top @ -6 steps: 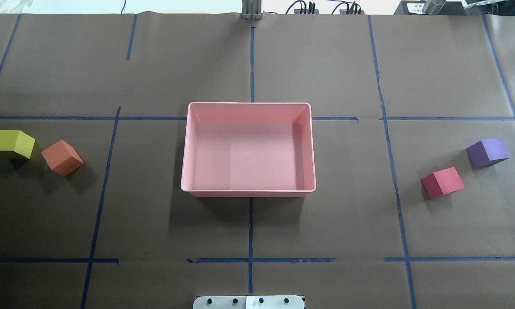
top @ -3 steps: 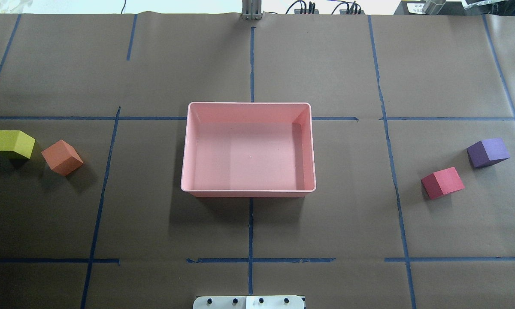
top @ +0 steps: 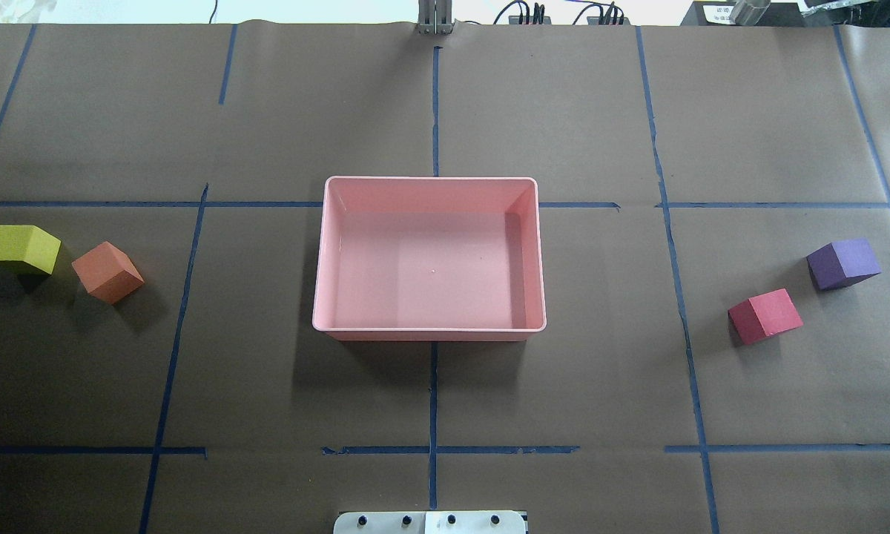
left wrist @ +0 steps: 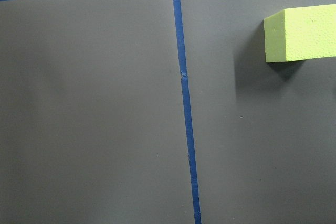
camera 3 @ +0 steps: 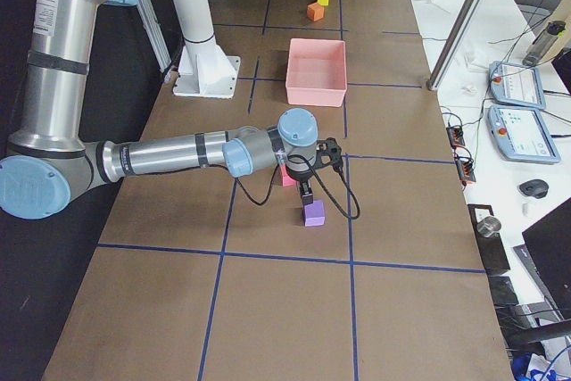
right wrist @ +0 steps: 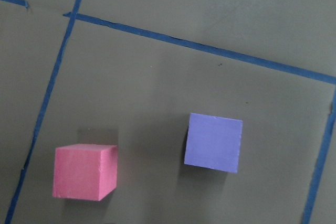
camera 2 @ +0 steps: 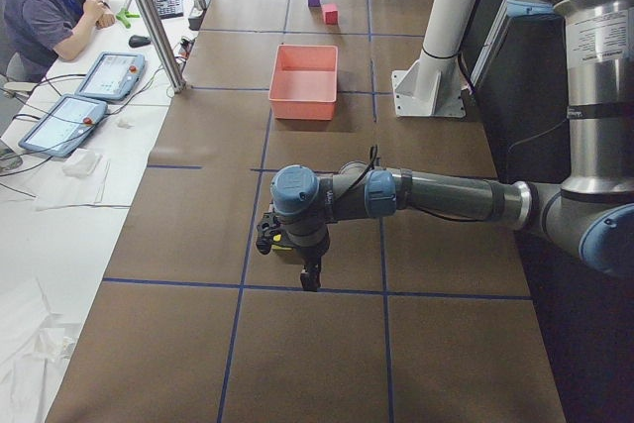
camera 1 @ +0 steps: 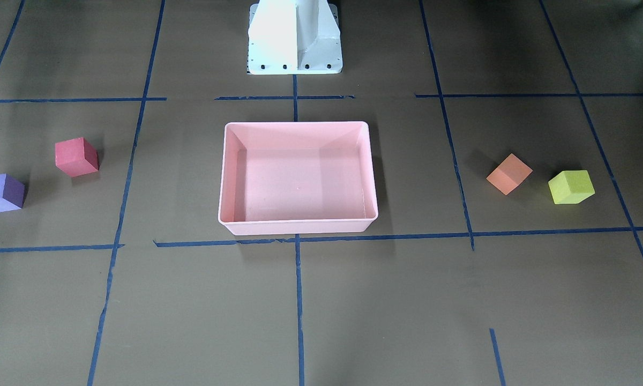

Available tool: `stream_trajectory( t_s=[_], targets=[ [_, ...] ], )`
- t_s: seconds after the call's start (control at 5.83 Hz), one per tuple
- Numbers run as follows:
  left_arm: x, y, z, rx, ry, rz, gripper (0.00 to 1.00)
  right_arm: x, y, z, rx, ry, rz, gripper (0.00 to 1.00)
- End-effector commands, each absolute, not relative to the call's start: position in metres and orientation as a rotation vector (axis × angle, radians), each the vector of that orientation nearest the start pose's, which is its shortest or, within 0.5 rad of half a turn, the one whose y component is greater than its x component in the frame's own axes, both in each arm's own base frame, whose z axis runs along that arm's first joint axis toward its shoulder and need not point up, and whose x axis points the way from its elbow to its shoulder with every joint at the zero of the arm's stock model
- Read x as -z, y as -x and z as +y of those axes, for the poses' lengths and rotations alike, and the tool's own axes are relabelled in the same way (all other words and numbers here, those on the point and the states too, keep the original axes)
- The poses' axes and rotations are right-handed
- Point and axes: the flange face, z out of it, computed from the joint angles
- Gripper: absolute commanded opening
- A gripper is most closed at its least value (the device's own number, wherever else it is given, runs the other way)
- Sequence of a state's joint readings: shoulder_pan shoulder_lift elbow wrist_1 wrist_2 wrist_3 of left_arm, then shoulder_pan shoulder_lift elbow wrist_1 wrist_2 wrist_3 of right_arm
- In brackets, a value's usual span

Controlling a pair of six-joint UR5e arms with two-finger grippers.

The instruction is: Place blocks into pink bin with both arms

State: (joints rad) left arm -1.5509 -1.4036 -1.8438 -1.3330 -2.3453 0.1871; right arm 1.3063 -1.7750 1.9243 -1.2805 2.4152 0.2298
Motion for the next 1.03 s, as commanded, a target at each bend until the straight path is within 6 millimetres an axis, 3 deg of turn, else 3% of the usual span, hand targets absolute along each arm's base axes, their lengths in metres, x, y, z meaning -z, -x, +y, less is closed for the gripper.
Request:
stream_trajectory(
  t_s=[0.0,0.51,0.86],
  targets=[
    [-0.624,0.055,-0.41,-0.145,0.06,0.782,1.0,-0.524,0.124,-0.414,0.182,-0.207,-0.874,1.0],
    [-0.624,0.055,-0.41,-0.144,0.059,0.782,1.0,-0.506,0.214,-0.407,0.228,-0.199,-0.823,1.0],
    [-0.624,0.055,-0.41,-0.144,0.059,0.782,1.0,-0.518,0.235,-0.398,0.262,-0.169,-0.807,1.0]
  ],
)
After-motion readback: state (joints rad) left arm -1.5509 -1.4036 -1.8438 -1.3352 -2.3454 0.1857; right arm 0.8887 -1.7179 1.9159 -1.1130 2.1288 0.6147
